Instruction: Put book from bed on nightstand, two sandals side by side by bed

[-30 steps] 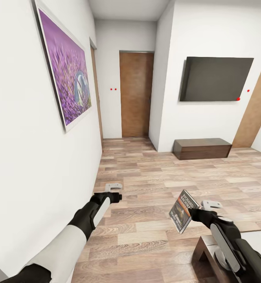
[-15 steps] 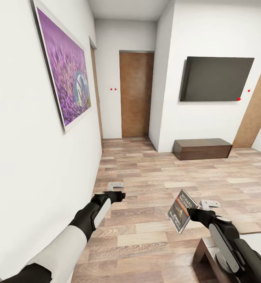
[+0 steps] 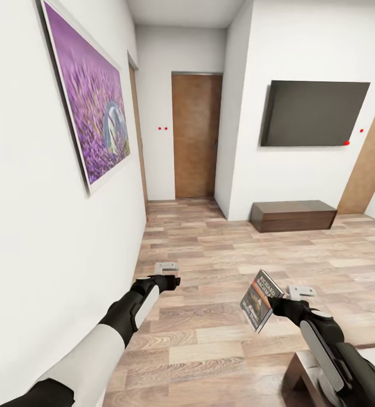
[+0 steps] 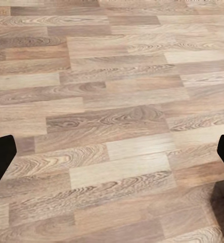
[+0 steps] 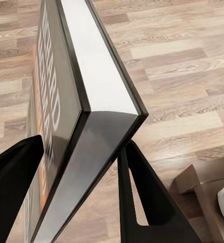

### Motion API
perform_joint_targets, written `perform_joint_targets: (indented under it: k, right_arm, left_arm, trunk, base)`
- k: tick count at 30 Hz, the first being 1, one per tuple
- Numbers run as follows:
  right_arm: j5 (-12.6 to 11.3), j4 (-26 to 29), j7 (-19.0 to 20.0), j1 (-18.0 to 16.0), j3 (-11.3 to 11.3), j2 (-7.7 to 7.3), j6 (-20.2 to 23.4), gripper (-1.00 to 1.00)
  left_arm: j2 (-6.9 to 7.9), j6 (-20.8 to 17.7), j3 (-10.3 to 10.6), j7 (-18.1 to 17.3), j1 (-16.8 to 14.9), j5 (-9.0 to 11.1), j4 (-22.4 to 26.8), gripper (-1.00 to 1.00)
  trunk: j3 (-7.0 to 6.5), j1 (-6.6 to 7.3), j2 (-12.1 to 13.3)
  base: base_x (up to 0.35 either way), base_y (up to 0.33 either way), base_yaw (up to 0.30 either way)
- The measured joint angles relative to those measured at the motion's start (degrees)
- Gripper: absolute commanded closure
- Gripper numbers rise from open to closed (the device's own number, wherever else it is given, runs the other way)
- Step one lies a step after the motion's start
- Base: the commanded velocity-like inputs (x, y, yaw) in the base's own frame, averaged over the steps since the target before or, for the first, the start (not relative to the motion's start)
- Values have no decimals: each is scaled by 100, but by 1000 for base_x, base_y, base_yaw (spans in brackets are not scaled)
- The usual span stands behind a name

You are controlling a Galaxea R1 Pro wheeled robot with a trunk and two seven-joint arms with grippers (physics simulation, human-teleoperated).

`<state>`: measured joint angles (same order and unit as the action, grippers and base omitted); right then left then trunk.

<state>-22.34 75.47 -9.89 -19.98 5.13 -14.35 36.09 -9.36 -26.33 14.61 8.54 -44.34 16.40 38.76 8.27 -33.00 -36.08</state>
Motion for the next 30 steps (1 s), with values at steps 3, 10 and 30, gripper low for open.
perform_joint_targets:
  k: [3, 10, 30]
  right_arm:
    - [1, 2, 0, 0, -4, 0, 1, 100]
    - [0, 4, 0, 0, -14, 0, 4, 100]
    - [-1, 10, 70, 0, -33, 0, 5, 100]
  left_arm:
    - [0, 0, 0, 0, 0, 0, 0, -100]
    - [0, 0, 0, 0, 0, -4, 0, -100]
    - [-8, 1, 1, -7, 0, 4, 0, -100]
  trunk:
    - [0, 0, 0]
    - [0, 0, 0]
    - [0, 1, 0]
  base:
    - [232, 122, 0]
    - [175, 44, 0]
    - [316, 2, 0]
